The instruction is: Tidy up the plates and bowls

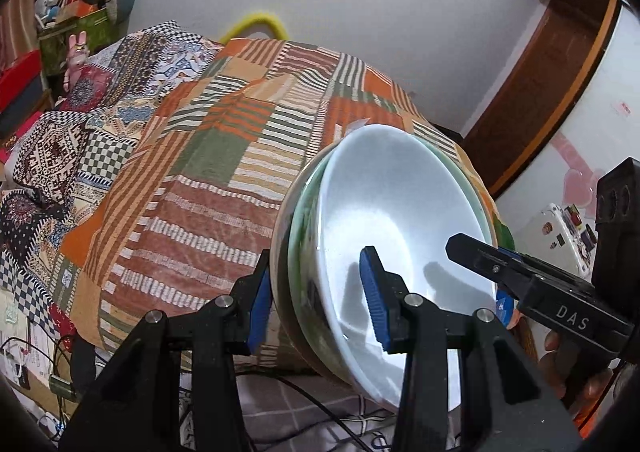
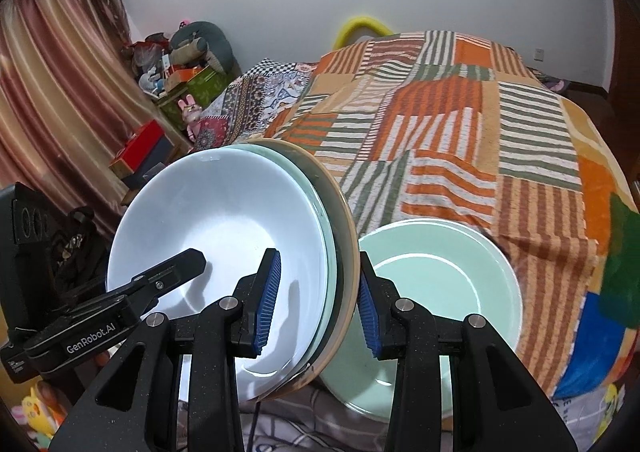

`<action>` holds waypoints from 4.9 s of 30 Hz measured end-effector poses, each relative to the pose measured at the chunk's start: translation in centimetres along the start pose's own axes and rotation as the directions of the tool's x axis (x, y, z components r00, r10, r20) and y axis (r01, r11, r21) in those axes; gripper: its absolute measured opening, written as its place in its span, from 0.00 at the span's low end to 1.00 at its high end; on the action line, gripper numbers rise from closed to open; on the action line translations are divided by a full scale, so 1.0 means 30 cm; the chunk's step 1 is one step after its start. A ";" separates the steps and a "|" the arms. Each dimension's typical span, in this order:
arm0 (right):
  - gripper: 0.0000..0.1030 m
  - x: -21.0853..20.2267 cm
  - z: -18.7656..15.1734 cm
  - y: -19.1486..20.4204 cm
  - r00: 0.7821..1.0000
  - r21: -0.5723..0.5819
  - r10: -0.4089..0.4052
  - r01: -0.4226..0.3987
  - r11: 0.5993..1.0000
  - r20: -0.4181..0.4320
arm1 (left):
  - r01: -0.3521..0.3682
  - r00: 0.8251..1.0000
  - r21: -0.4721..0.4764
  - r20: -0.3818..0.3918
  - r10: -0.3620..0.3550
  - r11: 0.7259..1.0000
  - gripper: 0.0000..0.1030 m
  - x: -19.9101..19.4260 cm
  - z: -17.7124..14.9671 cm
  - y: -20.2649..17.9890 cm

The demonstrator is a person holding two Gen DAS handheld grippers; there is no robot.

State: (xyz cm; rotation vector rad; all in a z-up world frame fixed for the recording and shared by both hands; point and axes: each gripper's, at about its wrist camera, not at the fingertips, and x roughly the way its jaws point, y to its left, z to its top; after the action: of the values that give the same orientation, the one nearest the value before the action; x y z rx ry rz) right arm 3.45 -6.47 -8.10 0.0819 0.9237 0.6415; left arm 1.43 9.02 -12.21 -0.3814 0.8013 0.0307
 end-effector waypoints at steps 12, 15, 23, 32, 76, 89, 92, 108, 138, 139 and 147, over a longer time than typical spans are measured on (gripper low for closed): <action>0.33 -0.074 -0.041 -0.088 0.999 0.060 -0.037 0.036 0.998 0.020 | 0.032 0.999 0.065 -0.044 -0.029 0.997 0.41 0.053 -0.015 -0.121; 0.33 -0.089 -0.048 -0.109 0.999 0.073 -0.044 0.043 0.996 0.024 | 0.034 0.998 0.080 -0.052 -0.030 0.996 0.41 0.067 -0.015 -0.146; 0.33 -0.117 -0.070 -0.163 0.997 0.113 -0.066 0.063 0.992 0.028 | 0.043 0.996 0.123 -0.083 -0.033 0.991 0.41 0.122 -0.014 -0.213; 0.33 -0.106 -0.087 -0.220 0.996 0.150 -0.084 0.082 0.985 0.007 | 0.050 0.989 0.134 -0.145 -0.030 0.990 0.41 0.207 -0.019 -0.252; 0.40 0.005 -0.129 -0.311 0.992 0.202 -0.068 0.088 0.976 -0.104 | 0.042 0.974 0.130 -0.226 -0.012 0.991 0.43 0.366 -0.012 -0.230; 0.46 -0.187 -0.097 -0.262 0.992 0.153 -0.123 0.116 0.981 0.033 | 0.053 0.999 0.182 -0.007 -0.053 0.982 0.53 0.081 0.050 -0.268; 0.46 -0.249 -0.077 -0.231 0.988 0.128 -0.124 0.112 0.985 0.090 | 0.052 0.995 0.212 0.076 -0.069 0.976 0.55 -0.014 0.060 -0.299; 0.60 -0.589 -0.036 -0.050 0.889 -0.005 -0.121 0.138 0.990 0.443 | 0.051 0.897 0.285 0.409 -0.169 0.957 0.79 -0.412 0.075 -0.385; 0.96 -0.641 -0.068 -0.028 0.832 0.001 -0.121 0.144 0.990 0.541 | -0.018 0.882 0.298 0.454 -0.125 0.954 0.99 -0.433 0.033 -0.406; 0.98 -0.642 -0.067 -0.028 0.833 0.002 -0.122 0.144 0.990 0.540 | -0.020 0.882 0.298 0.455 -0.123 0.954 0.99 -0.433 0.031 -0.405; 0.99 -0.643 -0.072 -0.039 0.836 0.005 -0.124 0.144 0.990 0.534 | -0.022 0.886 0.301 0.448 -0.121 0.953 1.00 -0.425 0.026 -0.409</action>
State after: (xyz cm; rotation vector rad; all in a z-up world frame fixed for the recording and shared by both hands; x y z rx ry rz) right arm -5.96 -18.43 4.00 0.1545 0.3701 0.4653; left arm -4.85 -0.68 1.22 -0.0958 0.3111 -0.0472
